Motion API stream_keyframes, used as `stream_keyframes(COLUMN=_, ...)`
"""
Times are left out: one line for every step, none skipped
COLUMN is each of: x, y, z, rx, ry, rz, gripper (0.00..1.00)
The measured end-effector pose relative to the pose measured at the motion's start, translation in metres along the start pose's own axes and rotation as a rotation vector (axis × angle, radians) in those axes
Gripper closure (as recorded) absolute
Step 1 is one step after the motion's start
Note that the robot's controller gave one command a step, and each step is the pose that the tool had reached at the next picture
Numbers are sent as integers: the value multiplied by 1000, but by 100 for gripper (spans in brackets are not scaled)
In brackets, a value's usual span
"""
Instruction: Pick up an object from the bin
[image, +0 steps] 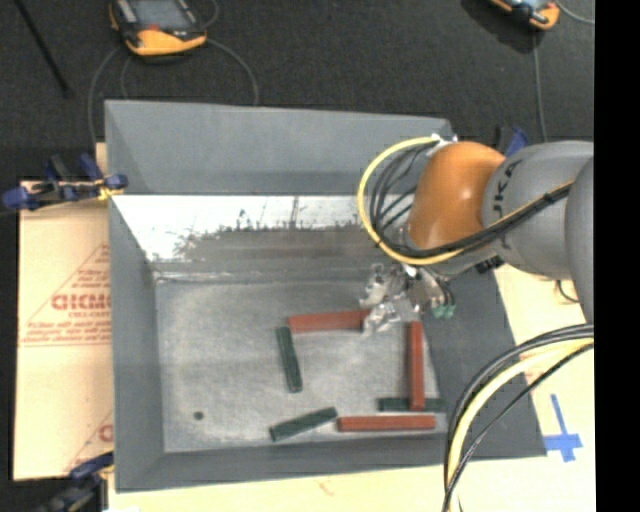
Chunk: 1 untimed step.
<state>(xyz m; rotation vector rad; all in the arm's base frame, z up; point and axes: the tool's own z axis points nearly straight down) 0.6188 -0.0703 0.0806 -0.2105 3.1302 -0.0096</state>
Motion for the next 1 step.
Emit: stream_keyframes(x=14, y=-11, z=-144, rx=-3, ry=-3, rz=-25, gripper=100)
